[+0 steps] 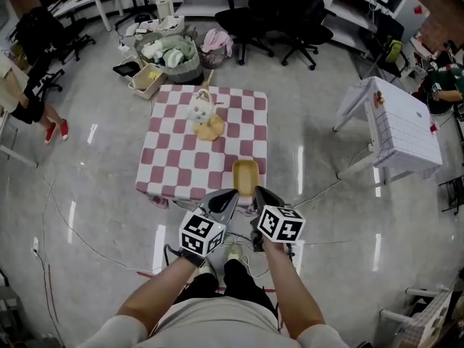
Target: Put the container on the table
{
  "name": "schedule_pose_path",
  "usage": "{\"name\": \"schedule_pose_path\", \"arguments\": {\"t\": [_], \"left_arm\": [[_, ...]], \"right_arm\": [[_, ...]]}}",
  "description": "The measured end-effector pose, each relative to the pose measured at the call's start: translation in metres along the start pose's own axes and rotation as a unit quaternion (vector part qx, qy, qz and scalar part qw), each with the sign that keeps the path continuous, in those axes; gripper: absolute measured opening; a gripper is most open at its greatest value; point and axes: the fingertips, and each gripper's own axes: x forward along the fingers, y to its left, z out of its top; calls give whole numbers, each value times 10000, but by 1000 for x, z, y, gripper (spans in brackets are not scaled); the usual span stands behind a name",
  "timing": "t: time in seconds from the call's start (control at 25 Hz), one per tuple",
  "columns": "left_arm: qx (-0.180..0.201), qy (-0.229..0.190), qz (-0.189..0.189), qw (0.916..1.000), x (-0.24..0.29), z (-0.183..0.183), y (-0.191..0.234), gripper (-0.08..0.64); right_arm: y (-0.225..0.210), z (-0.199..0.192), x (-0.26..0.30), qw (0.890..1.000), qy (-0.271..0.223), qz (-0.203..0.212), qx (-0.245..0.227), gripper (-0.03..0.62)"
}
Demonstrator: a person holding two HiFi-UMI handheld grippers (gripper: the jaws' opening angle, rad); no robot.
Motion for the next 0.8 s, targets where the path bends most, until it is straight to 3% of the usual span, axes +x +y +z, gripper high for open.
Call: {"name": "schedule_pose_path", "arguments": {"t": [0.4, 0.8], "left_arm": [[172, -357, -56, 9992, -47, 50, -16, 6], [390, -787, 40, 9961, -100, 108, -31, 6]], "right_arm": [[56, 33, -50, 9968, -655, 227, -398, 11], [110, 73, -112, 9824, -1489, 457, -1034, 11]]}}
